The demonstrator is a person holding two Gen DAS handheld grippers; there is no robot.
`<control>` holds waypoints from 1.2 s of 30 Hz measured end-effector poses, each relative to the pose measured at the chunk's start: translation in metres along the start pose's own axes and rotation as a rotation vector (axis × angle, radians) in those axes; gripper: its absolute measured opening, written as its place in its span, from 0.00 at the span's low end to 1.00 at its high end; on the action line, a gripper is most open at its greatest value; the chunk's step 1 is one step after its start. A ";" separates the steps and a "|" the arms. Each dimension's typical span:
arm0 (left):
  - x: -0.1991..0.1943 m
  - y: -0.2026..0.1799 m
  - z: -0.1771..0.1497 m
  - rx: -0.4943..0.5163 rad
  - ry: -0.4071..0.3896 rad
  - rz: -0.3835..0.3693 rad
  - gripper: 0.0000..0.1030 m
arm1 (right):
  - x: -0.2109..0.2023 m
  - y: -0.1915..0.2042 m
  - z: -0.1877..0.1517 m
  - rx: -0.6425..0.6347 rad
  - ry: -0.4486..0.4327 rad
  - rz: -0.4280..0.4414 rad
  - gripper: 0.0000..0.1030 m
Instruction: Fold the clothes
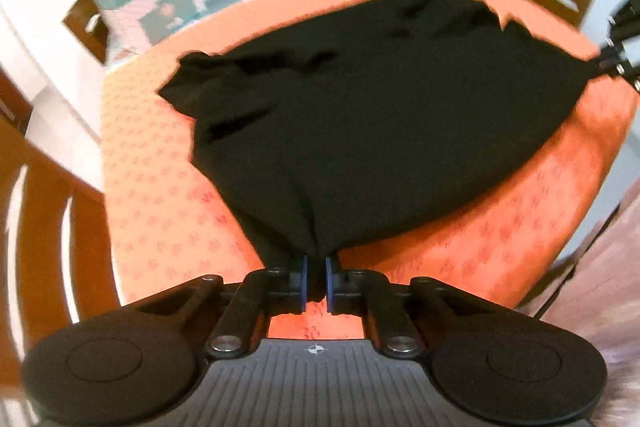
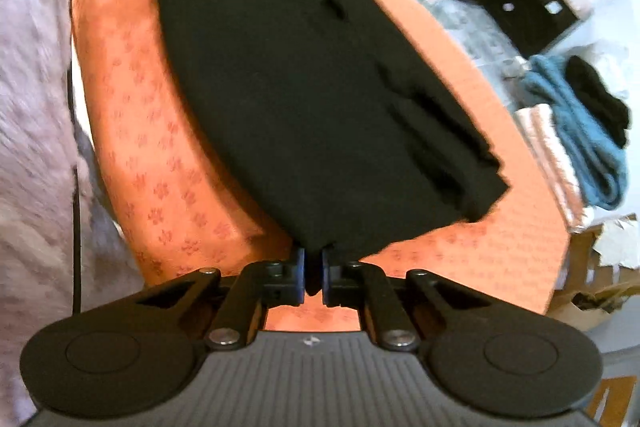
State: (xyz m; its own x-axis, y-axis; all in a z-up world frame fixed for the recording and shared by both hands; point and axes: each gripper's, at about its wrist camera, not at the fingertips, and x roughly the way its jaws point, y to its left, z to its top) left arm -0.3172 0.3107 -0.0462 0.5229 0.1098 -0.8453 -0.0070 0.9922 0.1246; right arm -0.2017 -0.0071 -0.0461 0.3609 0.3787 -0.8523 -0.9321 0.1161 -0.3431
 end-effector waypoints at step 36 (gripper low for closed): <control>0.110 0.138 0.185 -0.624 -0.028 0.057 0.32 | 0.161 -0.212 0.087 0.156 0.063 -0.117 0.12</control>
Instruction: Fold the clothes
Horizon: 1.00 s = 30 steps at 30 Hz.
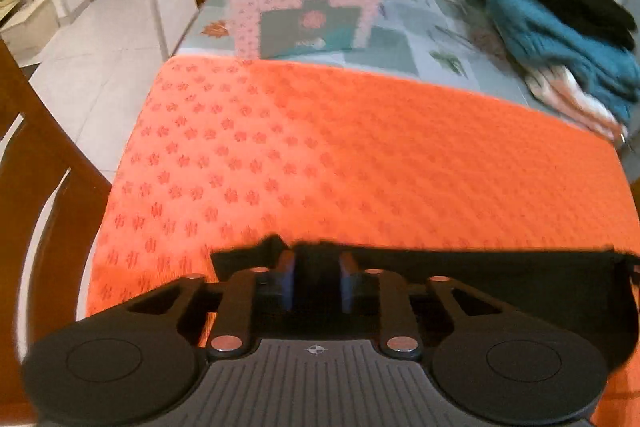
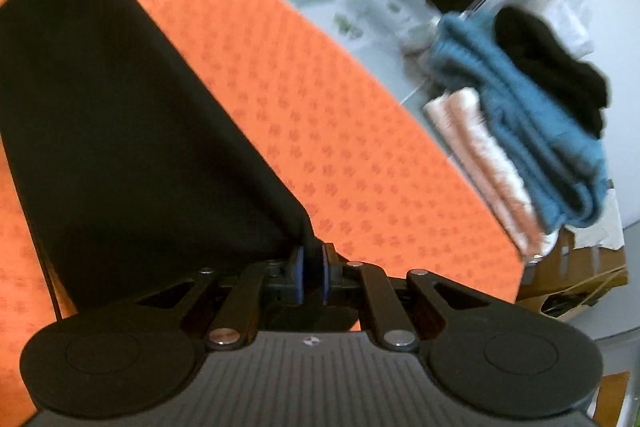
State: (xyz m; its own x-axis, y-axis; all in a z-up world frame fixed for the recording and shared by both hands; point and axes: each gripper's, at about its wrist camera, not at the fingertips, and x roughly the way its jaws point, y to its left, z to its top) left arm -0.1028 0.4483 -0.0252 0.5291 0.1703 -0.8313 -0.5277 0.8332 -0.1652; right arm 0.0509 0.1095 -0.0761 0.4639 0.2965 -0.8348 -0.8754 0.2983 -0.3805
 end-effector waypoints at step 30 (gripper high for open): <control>0.047 -0.005 -0.029 -0.025 0.000 -0.108 0.49 | 0.030 -0.005 0.001 0.452 -0.085 0.175 0.38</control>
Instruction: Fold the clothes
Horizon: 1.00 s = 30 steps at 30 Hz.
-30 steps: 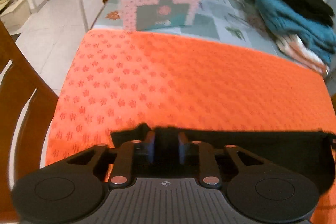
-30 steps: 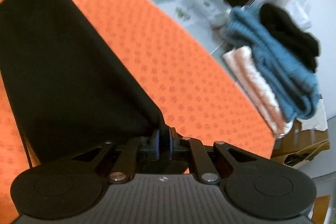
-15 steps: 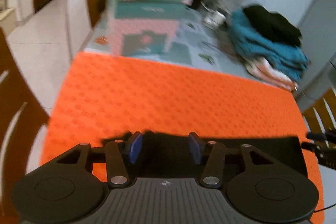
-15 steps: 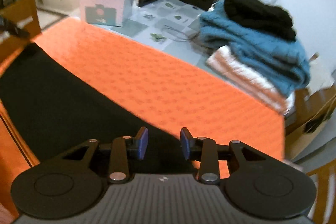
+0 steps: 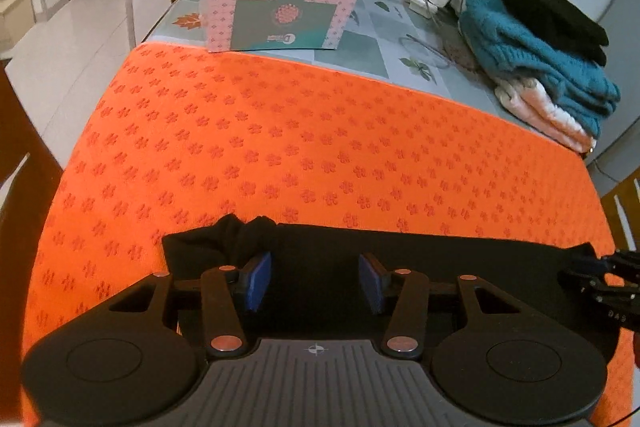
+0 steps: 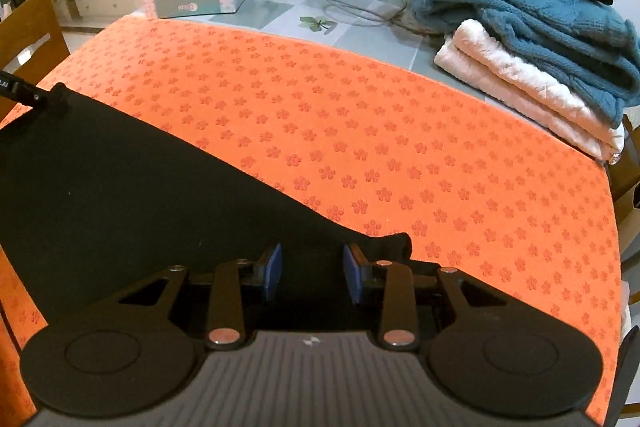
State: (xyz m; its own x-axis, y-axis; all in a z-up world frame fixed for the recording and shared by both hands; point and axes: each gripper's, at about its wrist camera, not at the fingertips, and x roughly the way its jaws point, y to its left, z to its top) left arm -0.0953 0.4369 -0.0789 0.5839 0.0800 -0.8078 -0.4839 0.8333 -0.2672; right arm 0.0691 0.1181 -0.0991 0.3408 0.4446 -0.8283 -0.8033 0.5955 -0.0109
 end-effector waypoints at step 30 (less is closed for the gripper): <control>-0.094 -0.023 -0.041 -0.058 -0.027 0.090 0.66 | -0.098 -0.009 -0.103 0.569 -0.031 -0.202 0.62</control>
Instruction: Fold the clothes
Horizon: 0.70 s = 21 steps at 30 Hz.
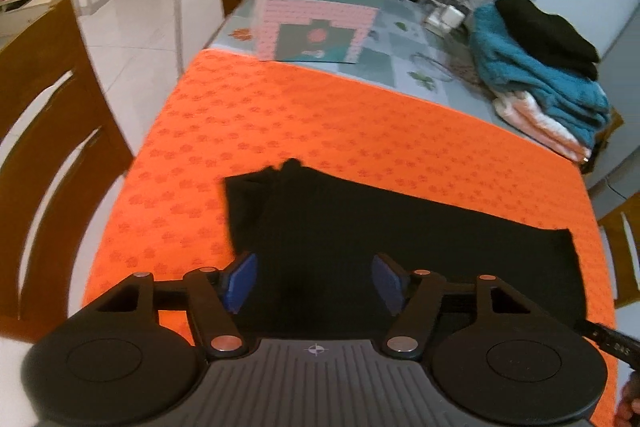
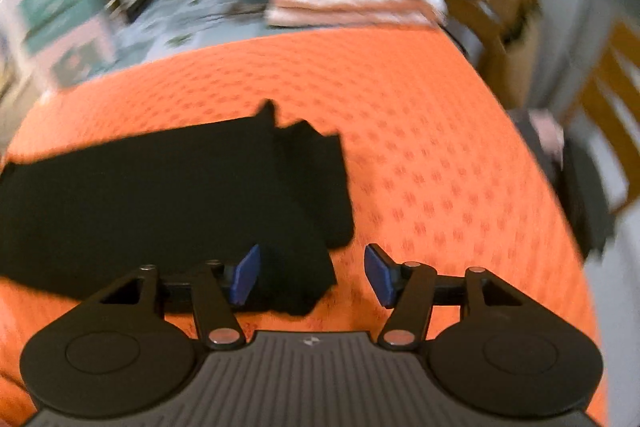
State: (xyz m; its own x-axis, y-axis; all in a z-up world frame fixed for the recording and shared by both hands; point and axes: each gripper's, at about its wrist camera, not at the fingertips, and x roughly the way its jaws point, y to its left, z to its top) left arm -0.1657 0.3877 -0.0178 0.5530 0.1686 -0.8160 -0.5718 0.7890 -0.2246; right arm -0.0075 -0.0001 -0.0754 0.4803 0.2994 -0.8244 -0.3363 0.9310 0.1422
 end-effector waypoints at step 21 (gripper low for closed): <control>0.059 -0.179 0.029 0.180 0.261 -0.300 0.96 | 0.000 0.003 -0.005 0.281 -0.125 0.234 0.17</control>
State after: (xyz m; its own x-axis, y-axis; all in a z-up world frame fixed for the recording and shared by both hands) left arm -0.0132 0.2734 -0.0099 0.4932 -0.2206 -0.8415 -0.2815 0.8748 -0.3943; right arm -0.0129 0.0019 -0.0775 0.5181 0.5180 -0.6807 -0.2216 0.8499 0.4781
